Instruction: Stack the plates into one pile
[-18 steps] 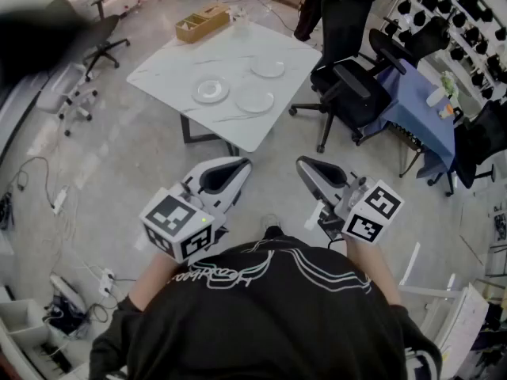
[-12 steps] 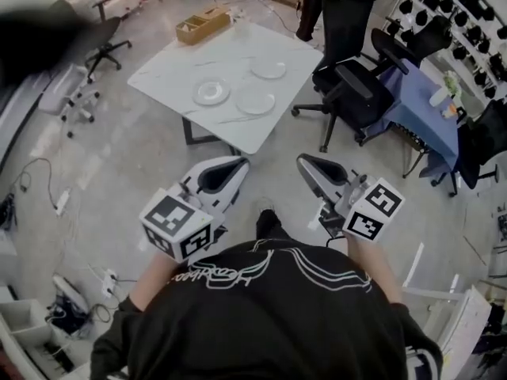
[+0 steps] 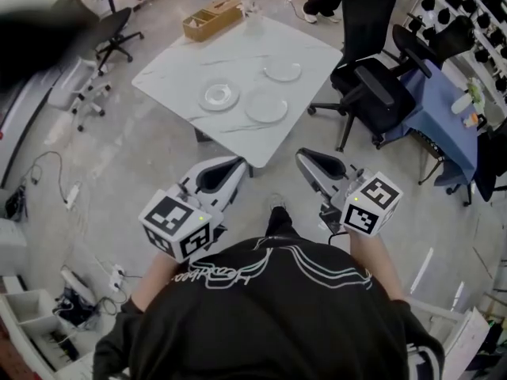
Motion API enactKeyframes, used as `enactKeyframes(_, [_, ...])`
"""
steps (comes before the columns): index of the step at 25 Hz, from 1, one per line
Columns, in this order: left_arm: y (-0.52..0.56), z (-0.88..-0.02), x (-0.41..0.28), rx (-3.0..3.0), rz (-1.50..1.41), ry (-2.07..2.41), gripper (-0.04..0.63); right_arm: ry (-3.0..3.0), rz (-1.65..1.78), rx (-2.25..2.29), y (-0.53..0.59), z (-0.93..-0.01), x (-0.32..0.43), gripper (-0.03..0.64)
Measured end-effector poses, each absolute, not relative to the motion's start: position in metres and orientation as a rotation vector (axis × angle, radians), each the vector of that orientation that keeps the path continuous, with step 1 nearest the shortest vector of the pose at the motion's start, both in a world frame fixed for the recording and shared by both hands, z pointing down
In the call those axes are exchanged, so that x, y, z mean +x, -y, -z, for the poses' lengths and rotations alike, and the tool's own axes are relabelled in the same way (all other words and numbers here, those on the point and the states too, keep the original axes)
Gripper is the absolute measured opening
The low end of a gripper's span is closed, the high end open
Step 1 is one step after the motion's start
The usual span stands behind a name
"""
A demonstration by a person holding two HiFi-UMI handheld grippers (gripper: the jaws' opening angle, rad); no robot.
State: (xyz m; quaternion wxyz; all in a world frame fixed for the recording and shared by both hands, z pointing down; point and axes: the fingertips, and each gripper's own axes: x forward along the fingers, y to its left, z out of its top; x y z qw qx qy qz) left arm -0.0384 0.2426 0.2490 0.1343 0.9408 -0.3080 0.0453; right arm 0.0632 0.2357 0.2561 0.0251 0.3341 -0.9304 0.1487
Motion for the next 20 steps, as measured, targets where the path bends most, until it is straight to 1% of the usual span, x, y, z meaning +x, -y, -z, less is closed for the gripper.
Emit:
enactKeyframes(3, [-0.207,-0.255,-0.027,2.698,-0.151,0.907,0.029,2.867,-0.472,1.008,-0.199,-0.262,0.076,0.04])
enactKeyframes(4, [-0.193,-0.258,-0.022,2.681,-0.159,0.914,0.029,2.857,-0.477,1.004,-0.184,-0.265,0.082,0.066])
enactKeyframes(5, [-0.179,-0.261,-0.018,2.663,-0.17,0.92,0.029,2.845,-0.487,0.998,-0.169,-0.269,0.087,0.11])
enactKeyframes(6, [-0.166,-0.264,-0.013,2.646,-0.184,0.925,0.029,2.835,-0.5,0.99,-0.154,-0.272,0.093,0.135])
enactKeyframes(10, [-0.109,-0.276,0.01,2.603,-0.229,0.941,0.029,2.813,-0.534,0.963,-0.095,-0.284,0.118,0.181])
enactKeyframes(20, [0.014,-0.325,0.052,2.51,-0.349,0.982,0.029,2.738,-0.637,0.954,0.026,-0.329,0.168,0.233])
